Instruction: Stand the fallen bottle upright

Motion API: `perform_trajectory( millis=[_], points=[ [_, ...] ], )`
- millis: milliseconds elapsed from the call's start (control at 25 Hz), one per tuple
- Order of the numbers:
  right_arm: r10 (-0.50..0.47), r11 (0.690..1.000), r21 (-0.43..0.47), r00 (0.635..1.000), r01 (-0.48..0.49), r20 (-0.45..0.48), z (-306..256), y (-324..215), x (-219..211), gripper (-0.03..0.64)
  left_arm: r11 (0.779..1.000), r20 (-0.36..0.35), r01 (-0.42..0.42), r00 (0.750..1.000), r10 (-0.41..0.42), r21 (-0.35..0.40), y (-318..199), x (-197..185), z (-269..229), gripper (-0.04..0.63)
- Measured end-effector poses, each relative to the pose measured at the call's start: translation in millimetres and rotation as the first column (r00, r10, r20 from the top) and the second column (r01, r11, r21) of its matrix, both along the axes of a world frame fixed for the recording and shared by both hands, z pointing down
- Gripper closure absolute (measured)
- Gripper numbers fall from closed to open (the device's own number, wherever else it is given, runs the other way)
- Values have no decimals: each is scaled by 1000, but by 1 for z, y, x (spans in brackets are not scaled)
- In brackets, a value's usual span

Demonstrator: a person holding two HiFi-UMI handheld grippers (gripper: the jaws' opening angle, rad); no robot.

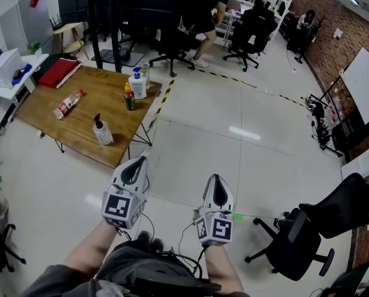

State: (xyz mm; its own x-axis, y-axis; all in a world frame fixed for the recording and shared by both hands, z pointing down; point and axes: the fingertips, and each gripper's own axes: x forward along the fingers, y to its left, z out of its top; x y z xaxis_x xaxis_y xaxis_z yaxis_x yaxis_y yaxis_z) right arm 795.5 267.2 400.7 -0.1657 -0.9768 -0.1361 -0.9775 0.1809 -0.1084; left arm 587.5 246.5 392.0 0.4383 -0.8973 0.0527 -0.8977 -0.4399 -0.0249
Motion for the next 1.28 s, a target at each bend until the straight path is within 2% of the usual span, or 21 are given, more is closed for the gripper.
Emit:
perform_trajectory(
  millis=[280, 440, 560, 680, 920, 1080, 1280],
  points=[
    [-18, 1000, 19, 1000, 18, -14, -10, -13, -14, 611, 1000, -4, 12, 1000, -12, 4, -17, -10, -10, 565],
    [-38, 999, 6, 999, 38, -26, -14, -17, -24, 611, 999, 33, -10, 999, 9, 40, -13, -10, -21, 565],
    [-49, 999, 13, 998, 49, -28, -21, -23, -42, 611, 999, 26, 3, 1000, -4, 46, -16, -30, -29, 565],
    [-65, 998, 19, 997, 65, -39, -24, -31, -69, 611, 998, 13, 52, 999, -52, 44, -25, -65, -34, 565],
    [-46, 998, 28, 998, 47, -38, -31, -63, -138, 611, 995, 17, 52, 998, -54, 80, -52, -147, -46, 565],
    [-26, 999, 26, 999, 27, -30, -33, -88, -202, 611, 994, 11, 73, 997, -74, 81, -78, -221, -51, 565],
    [-44, 998, 42, 997, 47, -69, -25, -122, -292, 611, 994, -13, 83, 997, -82, 78, -117, -309, -35, 565]
  ],
)
